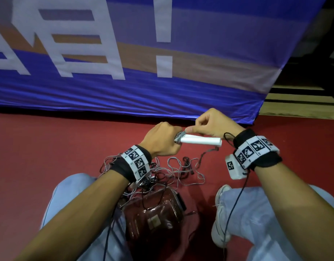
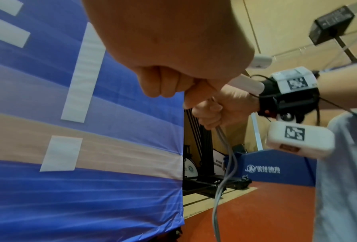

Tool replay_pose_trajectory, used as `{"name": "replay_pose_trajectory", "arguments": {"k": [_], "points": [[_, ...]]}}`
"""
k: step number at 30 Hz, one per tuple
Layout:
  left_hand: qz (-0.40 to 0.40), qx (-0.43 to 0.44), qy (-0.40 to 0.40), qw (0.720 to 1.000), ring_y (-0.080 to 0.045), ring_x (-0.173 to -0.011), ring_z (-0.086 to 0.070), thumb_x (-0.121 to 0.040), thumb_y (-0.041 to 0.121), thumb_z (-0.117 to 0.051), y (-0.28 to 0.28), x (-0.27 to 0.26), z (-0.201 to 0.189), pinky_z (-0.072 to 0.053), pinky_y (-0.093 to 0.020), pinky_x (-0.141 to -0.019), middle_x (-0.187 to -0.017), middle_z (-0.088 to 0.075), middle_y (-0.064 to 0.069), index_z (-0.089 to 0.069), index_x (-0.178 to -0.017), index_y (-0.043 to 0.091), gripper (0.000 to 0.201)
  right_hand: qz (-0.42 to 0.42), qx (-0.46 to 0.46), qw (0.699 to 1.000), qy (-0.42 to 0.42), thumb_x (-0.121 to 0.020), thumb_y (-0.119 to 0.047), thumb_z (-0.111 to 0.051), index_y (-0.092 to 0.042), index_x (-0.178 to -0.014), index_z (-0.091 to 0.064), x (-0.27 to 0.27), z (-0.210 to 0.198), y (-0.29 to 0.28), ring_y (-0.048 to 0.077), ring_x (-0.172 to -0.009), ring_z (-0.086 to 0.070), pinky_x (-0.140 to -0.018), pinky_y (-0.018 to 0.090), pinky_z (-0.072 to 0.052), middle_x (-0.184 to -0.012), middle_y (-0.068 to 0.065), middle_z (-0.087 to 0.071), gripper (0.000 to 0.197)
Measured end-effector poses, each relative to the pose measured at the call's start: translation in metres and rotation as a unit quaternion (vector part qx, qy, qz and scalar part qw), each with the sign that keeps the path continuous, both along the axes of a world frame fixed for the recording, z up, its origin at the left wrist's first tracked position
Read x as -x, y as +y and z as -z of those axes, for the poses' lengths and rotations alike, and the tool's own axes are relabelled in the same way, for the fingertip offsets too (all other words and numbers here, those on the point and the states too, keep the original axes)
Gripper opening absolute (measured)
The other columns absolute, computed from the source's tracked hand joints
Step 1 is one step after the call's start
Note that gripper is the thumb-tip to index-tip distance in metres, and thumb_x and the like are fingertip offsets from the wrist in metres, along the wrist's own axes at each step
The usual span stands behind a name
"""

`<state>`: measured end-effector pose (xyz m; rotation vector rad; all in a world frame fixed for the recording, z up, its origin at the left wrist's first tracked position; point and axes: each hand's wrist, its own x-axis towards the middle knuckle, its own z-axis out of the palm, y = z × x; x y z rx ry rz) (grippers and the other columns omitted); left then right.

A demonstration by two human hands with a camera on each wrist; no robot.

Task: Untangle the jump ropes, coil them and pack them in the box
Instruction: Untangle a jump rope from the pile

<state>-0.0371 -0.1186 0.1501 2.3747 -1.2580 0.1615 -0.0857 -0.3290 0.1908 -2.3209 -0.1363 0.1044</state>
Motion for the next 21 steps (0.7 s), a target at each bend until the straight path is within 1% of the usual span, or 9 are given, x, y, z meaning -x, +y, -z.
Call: {"name": "replay_pose_trajectory", "arguments": {"k": [5, 8, 10, 11, 13, 15, 17, 19, 21], "points": [[-0.031, 0.043, 0.041, 0.998, -0.019, -0.044, -0.051, -0.072, 0.041, -0.051, 0.006, -0.005, 0.006, -0.035, -0.025, -0.046, -0.05, -0.055, 0.004, -0.057, -0.061, 0.019, 0.025, 0.003, -0.025, 1.0, -0.011, -0.075, -0.067, -0.07, 0.002, -0.059, -0.06, -0.002, 0.014, 0.014, 0.016, -0.051, -0.031, -0.05, 0.028, -0.023, -0.051, 0.006, -0.038, 0.071], [-0.042, 0.062, 0.061, 0.995, -0.018, -0.046, -0.054, -0.072, 0.048, -0.054, 0.008, -0.006, 0.008, -0.039, -0.027, -0.045, -0.051, -0.058, 0.002, -0.062, -0.062, 0.014, 0.037, 0.015, -0.031, 0.999, -0.003, -0.076, -0.067, -0.072, 0.001, -0.061, -0.063, -0.005, 0.017, 0.015, 0.018, -0.05, -0.032, -0.047, 0.026, -0.023, -0.051, 0.005, -0.04, 0.07], [-0.042, 0.068, 0.07, 0.994, -0.019, -0.044, -0.051, -0.073, 0.046, -0.051, 0.009, -0.005, 0.006, -0.035, -0.028, -0.044, -0.049, -0.056, 0.001, -0.06, -0.06, 0.015, 0.035, 0.027, -0.04, 0.999, 0.009, -0.08, -0.059, -0.077, -0.001, -0.057, -0.062, -0.009, 0.021, 0.015, 0.016, -0.049, -0.031, -0.046, 0.023, -0.022, -0.051, 0.003, -0.039, 0.064], [-0.042, 0.068, 0.075, 0.994, -0.019, -0.043, -0.048, -0.074, 0.043, -0.05, 0.009, -0.005, 0.005, -0.033, -0.027, -0.044, -0.049, -0.054, 0.002, -0.057, -0.059, 0.017, 0.031, 0.029, -0.039, 0.999, 0.015, -0.084, -0.049, -0.08, -0.005, -0.054, -0.061, -0.012, 0.024, 0.012, 0.013, -0.048, -0.031, -0.046, 0.022, -0.022, -0.05, 0.001, -0.039, 0.056], [-0.042, 0.066, 0.089, 0.993, -0.018, -0.043, -0.046, -0.076, 0.034, -0.052, 0.011, -0.005, 0.0, -0.029, -0.026, -0.045, -0.049, -0.051, 0.004, -0.051, -0.057, 0.026, 0.021, 0.014, -0.03, 0.999, 0.024, -0.087, -0.012, -0.08, -0.015, -0.055, -0.064, -0.016, 0.029, 0.006, 0.003, -0.042, -0.036, -0.048, 0.022, -0.027, -0.048, -0.007, -0.045, 0.036], [-0.052, 0.062, 0.101, 0.992, -0.016, -0.043, -0.043, -0.078, 0.028, -0.056, 0.012, -0.006, -0.002, -0.028, -0.025, -0.046, -0.049, -0.05, 0.005, -0.049, -0.057, 0.03, 0.022, 0.014, -0.03, 0.999, 0.038, -0.084, 0.015, -0.067, -0.009, -0.067, -0.065, -0.014, 0.03, 0.008, -0.002, -0.039, -0.045, -0.048, 0.021, -0.032, -0.051, -0.008, -0.052, 0.029], [-0.072, 0.066, 0.103, 0.99, -0.015, -0.042, -0.038, -0.082, 0.024, -0.059, 0.015, -0.01, -0.003, -0.026, -0.026, -0.046, -0.047, -0.046, 0.004, -0.047, -0.056, 0.027, 0.029, 0.046, -0.075, 0.995, 0.048, -0.093, 0.008, -0.061, -0.008, -0.073, -0.064, -0.006, 0.029, 0.024, -0.001, -0.035, -0.042, -0.043, 0.018, -0.031, -0.05, -0.006, -0.053, 0.026], [-0.097, 0.075, 0.1, 0.987, -0.017, -0.043, -0.034, -0.084, 0.019, -0.061, 0.016, -0.014, -0.005, -0.024, -0.028, -0.046, -0.046, -0.042, 0.003, -0.043, -0.054, 0.023, 0.036, 0.087, -0.132, 0.986, 0.058, -0.104, -0.021, -0.056, -0.015, -0.063, -0.058, 0.0, 0.033, 0.046, 0.004, -0.034, -0.035, -0.041, 0.019, -0.027, -0.042, -0.01, -0.045, 0.041], [-0.133, 0.072, 0.098, 0.984, -0.019, -0.045, -0.032, -0.083, 0.016, -0.062, 0.017, -0.018, -0.007, -0.022, -0.031, -0.047, -0.046, -0.038, 0.002, -0.039, -0.052, 0.02, 0.038, 0.102, -0.166, 0.98, 0.045, -0.108, -0.034, -0.048, -0.014, -0.06, -0.055, 0.002, 0.042, 0.068, 0.005, -0.036, -0.034, -0.042, 0.018, -0.029, -0.04, -0.009, -0.041, 0.052]]}}
